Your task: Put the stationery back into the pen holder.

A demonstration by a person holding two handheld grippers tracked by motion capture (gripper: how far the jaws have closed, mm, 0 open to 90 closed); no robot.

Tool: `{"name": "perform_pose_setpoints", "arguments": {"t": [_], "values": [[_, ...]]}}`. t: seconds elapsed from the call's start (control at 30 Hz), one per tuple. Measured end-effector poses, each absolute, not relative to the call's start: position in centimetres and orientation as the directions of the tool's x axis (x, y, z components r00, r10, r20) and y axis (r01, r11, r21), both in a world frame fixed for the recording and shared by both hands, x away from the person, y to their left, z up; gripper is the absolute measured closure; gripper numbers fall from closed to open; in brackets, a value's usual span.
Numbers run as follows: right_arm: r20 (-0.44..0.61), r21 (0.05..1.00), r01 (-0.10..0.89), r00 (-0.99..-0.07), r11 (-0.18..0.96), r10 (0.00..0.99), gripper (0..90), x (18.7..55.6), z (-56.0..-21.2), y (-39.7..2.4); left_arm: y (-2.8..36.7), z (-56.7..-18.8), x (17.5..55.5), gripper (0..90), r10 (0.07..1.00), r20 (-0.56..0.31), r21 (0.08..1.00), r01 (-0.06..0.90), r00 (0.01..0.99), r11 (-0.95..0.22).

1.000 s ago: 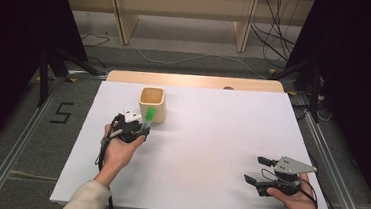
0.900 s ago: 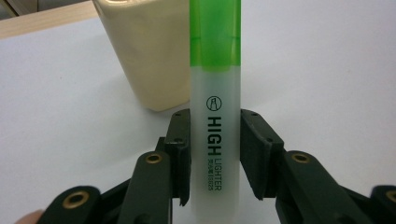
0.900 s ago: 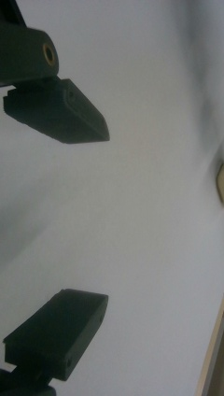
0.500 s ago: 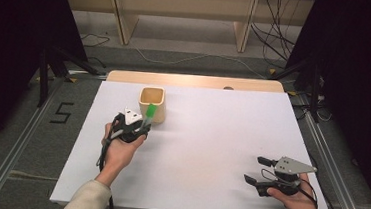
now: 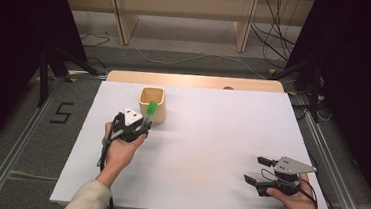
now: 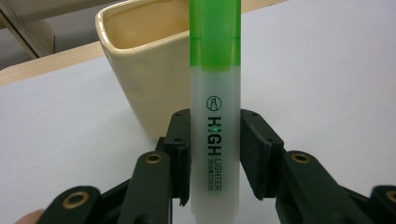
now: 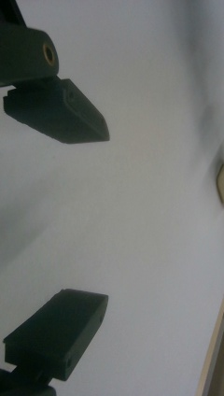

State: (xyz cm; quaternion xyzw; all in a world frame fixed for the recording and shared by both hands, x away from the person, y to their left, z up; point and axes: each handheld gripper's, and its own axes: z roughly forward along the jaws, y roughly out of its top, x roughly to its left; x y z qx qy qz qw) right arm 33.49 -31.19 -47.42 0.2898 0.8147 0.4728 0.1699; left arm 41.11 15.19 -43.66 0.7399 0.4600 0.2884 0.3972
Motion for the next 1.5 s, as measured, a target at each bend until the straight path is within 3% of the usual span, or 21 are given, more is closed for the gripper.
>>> {"name": "perform_pose_setpoints", "arguments": {"t": [1.5], "values": [[0.001,0.868,0.314,-0.775,0.384,0.632,18.6,33.5,-47.5,-31.1,14.7,-42.3,42.1,66.2,0.934,0.059,0.912,0.361,0.351,-0.193]]}}
